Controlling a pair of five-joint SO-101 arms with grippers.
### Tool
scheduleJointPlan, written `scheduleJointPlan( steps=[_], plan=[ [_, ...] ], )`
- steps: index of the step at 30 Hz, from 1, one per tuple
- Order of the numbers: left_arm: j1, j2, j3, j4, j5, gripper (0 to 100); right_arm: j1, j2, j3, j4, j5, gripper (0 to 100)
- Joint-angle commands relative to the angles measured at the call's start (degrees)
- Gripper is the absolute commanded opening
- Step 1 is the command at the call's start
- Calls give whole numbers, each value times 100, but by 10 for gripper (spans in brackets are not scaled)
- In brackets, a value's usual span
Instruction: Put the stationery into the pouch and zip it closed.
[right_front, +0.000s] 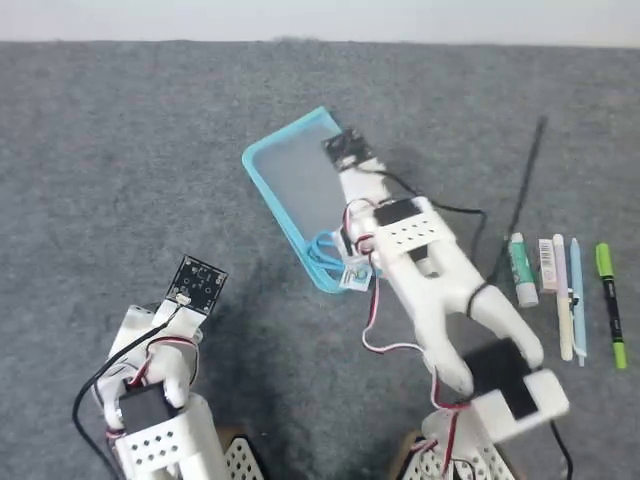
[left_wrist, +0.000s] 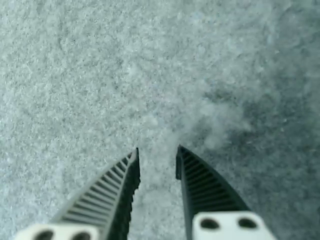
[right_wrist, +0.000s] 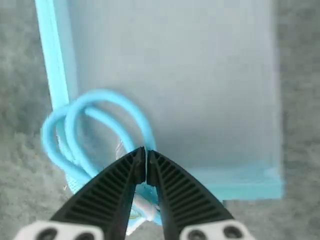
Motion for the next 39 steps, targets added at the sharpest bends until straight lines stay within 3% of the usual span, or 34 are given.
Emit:
scheduleJointPlan(
  steps=[1,16,26,34,39],
  plan=[
    [26,-141,-48,-79,105,111,-110,-31,-158,479,299,7],
    [26,-141,-48,-88,105,111,-66,-1974,1943,760,1363,7],
    [26,-141,-48,-88,105,111,4,-3503,2646,769,1011,7],
    [35,-141,-48,-88,105,111,1411,-4435,3051,787,1108,7],
    [35,-141,-48,-88,105,111,1376,-4242,2901,602,316,9]
  ],
)
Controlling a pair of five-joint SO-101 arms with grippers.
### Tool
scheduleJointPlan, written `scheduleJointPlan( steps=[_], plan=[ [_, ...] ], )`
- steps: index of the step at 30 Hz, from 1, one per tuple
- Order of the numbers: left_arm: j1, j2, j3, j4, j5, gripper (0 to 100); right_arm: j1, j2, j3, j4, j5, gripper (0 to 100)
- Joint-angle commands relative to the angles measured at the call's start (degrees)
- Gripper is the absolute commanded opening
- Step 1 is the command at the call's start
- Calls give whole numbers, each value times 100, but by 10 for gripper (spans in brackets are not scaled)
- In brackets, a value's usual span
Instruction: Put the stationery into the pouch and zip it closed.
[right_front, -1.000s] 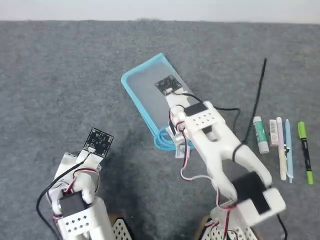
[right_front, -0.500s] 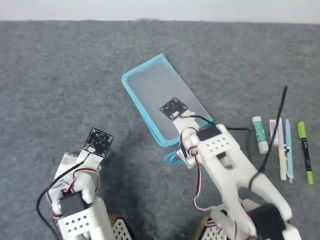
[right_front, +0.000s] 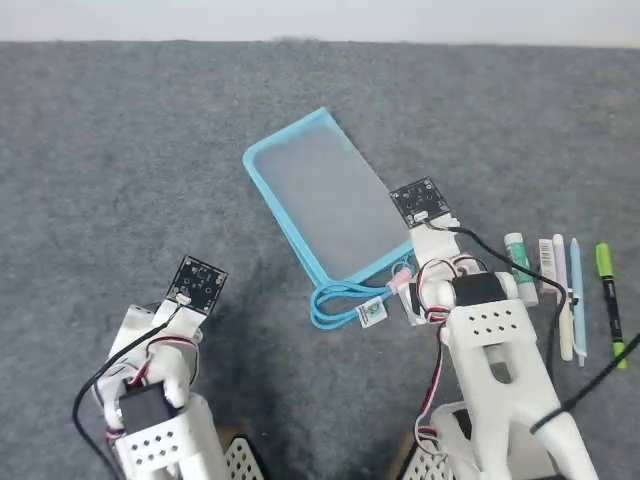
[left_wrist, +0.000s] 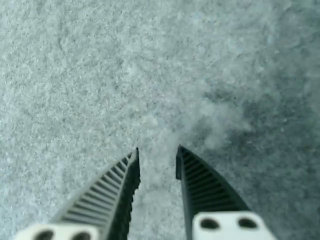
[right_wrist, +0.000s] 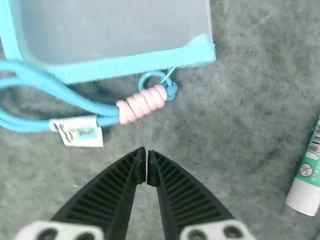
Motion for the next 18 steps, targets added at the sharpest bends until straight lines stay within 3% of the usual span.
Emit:
scheduleJointPlan(
  steps=[1,3,9,15,18],
  plan=[
    [35,-141,-48,-88,105,111,-31,13,-246,-136,-721,10],
    [35,-141,-48,-88,105,111,-145,163,-413,-136,-1424,24],
    [35,-141,-48,-79,105,111,-163,892,-774,-136,-3481,203],
    [35,-141,-48,-79,105,111,-101,1938,-1477,-576,-3719,117],
    [35,-141,-48,-79,105,111,-189,2343,-1767,-585,-3815,129]
  ],
)
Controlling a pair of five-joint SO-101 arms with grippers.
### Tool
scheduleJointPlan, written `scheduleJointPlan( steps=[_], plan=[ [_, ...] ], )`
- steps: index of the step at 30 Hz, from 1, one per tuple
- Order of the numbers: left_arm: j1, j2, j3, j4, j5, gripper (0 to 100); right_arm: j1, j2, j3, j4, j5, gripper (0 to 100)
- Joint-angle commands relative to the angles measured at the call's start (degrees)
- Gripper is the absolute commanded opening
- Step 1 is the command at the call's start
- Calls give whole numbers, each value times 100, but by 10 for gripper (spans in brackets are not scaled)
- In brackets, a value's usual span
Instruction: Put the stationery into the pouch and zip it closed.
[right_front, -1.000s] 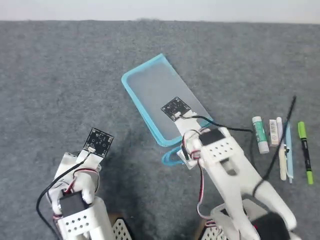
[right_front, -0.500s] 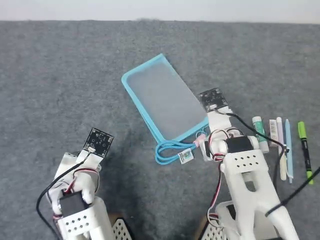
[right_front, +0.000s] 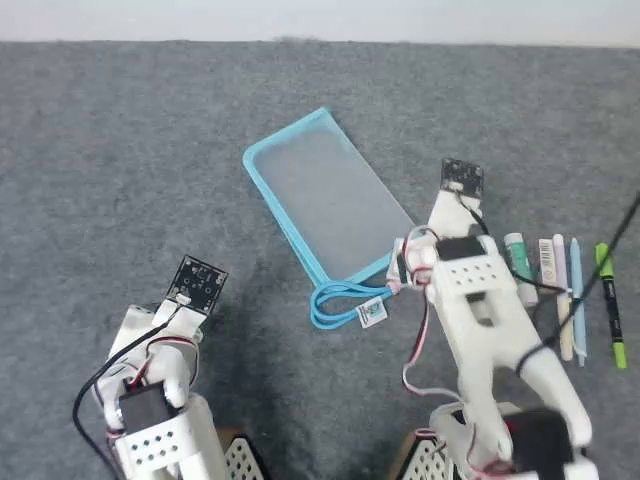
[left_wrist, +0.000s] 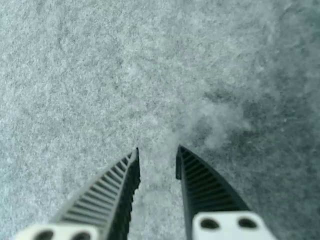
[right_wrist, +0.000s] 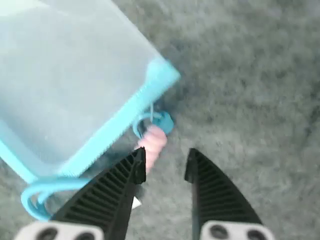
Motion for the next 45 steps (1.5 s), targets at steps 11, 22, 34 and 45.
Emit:
scheduleJointPlan(
  steps=[11,22,34,45],
  plan=[
    [35,-141,-48,-79,114,111,-391,1042,-589,-154,-352,139],
    [35,-141,-48,-79,114,111,-110,1534,-607,-259,70,56],
    [35,-141,-48,-79,114,111,470,778,-703,743,3086,7],
    [53,-158,-92,-237,79,113,1622,-673,-747,1349,4220,6]
  ],
)
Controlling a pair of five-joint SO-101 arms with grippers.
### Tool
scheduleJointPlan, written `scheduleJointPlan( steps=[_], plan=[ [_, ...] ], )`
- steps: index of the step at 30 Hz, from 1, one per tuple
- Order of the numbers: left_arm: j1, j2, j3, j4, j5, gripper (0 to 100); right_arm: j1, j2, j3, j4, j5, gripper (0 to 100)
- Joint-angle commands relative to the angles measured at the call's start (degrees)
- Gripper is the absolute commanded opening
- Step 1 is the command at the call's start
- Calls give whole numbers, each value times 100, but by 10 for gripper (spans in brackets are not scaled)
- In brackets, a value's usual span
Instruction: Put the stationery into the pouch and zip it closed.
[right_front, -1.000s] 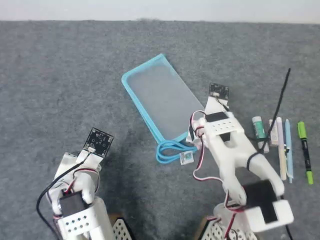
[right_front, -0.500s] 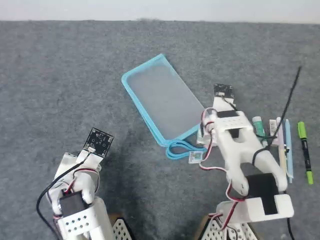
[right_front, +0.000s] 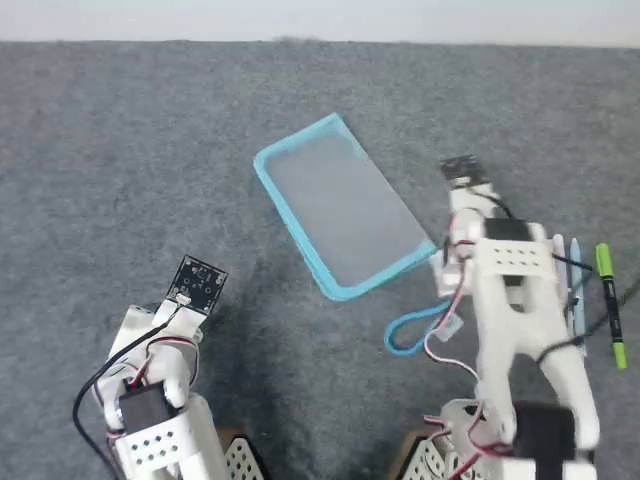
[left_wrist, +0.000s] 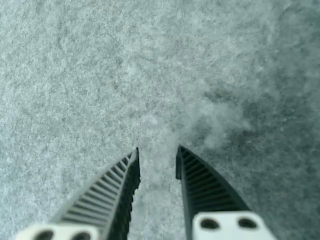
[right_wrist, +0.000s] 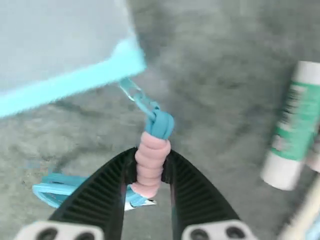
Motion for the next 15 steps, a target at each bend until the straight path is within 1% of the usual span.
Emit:
scheduleJointPlan(
  steps=[1,3,5,9,12,15],
  plan=[
    [62,-149,-198,-545,88,113,189,-725,-316,119,316,6],
    [97,-141,-356,-1046,176,116,127,-998,-492,242,290,6],
    [264,-132,-558,-1310,598,120,-57,-1297,-756,426,35,6],
    [756,-132,-1007,-1248,1512,174,-664,-2044,-993,523,-396,6],
    [1160,-123,-1437,-1099,2180,181,-1218,-2695,-976,514,-484,6],
    [1670,-123,-1684,-1116,2725,182,-1745,-3275,-862,576,-422,6]
  ],
)
